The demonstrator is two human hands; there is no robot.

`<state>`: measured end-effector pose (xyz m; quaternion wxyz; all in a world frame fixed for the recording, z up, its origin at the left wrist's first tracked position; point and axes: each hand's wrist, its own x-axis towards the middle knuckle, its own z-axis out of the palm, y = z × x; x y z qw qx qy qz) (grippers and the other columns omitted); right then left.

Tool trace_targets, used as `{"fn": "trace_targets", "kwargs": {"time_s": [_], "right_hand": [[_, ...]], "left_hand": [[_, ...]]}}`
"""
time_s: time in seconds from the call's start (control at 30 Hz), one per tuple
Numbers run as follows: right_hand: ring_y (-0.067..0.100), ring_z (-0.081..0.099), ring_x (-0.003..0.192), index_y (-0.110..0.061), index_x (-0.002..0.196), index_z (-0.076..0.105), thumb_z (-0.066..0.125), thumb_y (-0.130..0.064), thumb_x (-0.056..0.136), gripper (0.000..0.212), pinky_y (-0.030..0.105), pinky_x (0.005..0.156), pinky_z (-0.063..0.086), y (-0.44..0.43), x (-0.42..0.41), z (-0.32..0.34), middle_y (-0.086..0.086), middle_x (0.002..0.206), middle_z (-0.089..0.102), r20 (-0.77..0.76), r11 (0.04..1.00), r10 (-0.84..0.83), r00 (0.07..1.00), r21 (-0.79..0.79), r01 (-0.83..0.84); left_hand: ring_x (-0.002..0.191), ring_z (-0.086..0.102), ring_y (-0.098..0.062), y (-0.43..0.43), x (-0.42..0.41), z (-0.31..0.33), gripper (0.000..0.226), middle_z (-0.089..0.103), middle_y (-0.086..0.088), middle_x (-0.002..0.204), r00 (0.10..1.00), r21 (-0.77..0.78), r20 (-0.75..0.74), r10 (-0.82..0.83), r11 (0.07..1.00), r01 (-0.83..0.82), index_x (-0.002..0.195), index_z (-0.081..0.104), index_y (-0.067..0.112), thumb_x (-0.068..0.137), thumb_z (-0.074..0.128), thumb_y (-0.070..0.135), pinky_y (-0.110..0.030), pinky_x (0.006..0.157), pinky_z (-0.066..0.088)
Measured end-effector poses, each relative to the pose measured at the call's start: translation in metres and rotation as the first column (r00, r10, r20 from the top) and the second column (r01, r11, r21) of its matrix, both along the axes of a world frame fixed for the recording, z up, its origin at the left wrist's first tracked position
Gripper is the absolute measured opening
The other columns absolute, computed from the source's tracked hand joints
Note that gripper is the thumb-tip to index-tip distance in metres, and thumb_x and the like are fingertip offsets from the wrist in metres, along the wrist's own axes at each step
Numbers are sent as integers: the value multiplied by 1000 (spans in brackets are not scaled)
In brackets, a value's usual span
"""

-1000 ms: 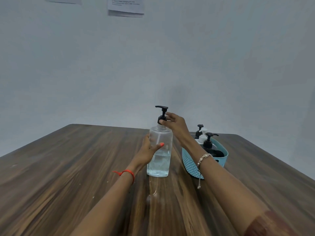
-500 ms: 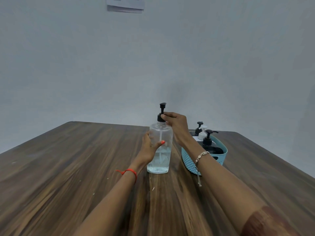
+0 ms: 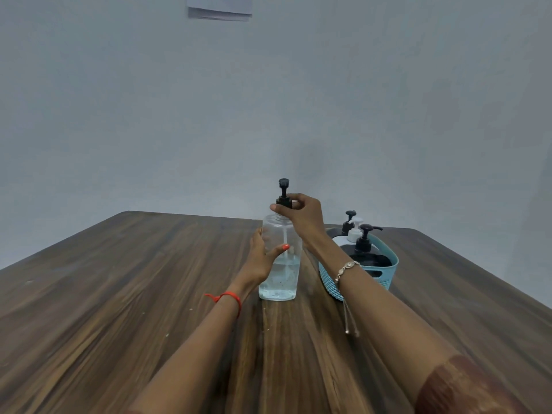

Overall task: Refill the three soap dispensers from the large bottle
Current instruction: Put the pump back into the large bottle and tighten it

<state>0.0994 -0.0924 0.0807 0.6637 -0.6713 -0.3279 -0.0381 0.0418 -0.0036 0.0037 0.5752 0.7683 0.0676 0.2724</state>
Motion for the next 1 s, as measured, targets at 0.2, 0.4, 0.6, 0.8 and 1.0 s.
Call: {"fn": "trace_targets", "kwargs": {"time_s": [0.2, 0.4, 0.6, 0.8, 1.0], "right_hand": [[38, 64, 86, 1, 77, 71, 70, -15, 79, 16, 41, 86, 50, -5, 5, 3, 24, 88, 69, -136, 997, 32, 990, 77, -22], [22, 60, 88, -7, 87, 63, 75, -19, 76, 20, 37, 86, 49, -7, 6, -1, 12, 92, 64, -145, 995, 15, 989, 102, 0], [20, 66, 95, 3, 112, 64, 64, -3, 84, 29, 32, 95, 51, -9, 10, 6, 19, 110, 68, -45, 997, 69, 997, -16, -70], [-3, 59, 61, -6, 89, 61, 85, -12, 63, 36, 8, 57, 46, 2, 4, -4, -6, 76, 63, 42, 992, -121, 992, 43, 119], [12, 57, 75, -8, 96, 64, 66, -10, 82, 14, 24, 77, 45, -2, 8, -1, -3, 78, 60, 2, 999, 25, 1000, 20, -25]], "left_hand": [[124, 45, -27, 2, 0, -1, 68, 37, -11, 140, 1000, -18, 1, -29, 999, 29, 140, 22, 12, 87, 62, 27, -40, 102, 43], [125, 44, -28, 2, 0, 0, 70, 35, -11, 142, 1000, -20, -11, -29, 999, 28, 140, 21, 12, 87, 62, 29, -44, 104, 42], [125, 45, -28, 4, 1, -2, 69, 39, -10, 139, 1000, -14, -9, -25, 1000, 25, 139, 25, 15, 85, 65, 30, -45, 104, 42], [123, 45, -26, 3, 1, -2, 67, 40, -9, 137, 1000, -8, -7, -27, 1000, 27, 139, 25, 16, 86, 63, 32, -44, 104, 42], [125, 44, -28, 4, 6, -3, 66, 36, -10, 139, 1000, -8, -9, -19, 1000, 19, 140, 23, 13, 88, 61, 28, -38, 101, 42]]}}
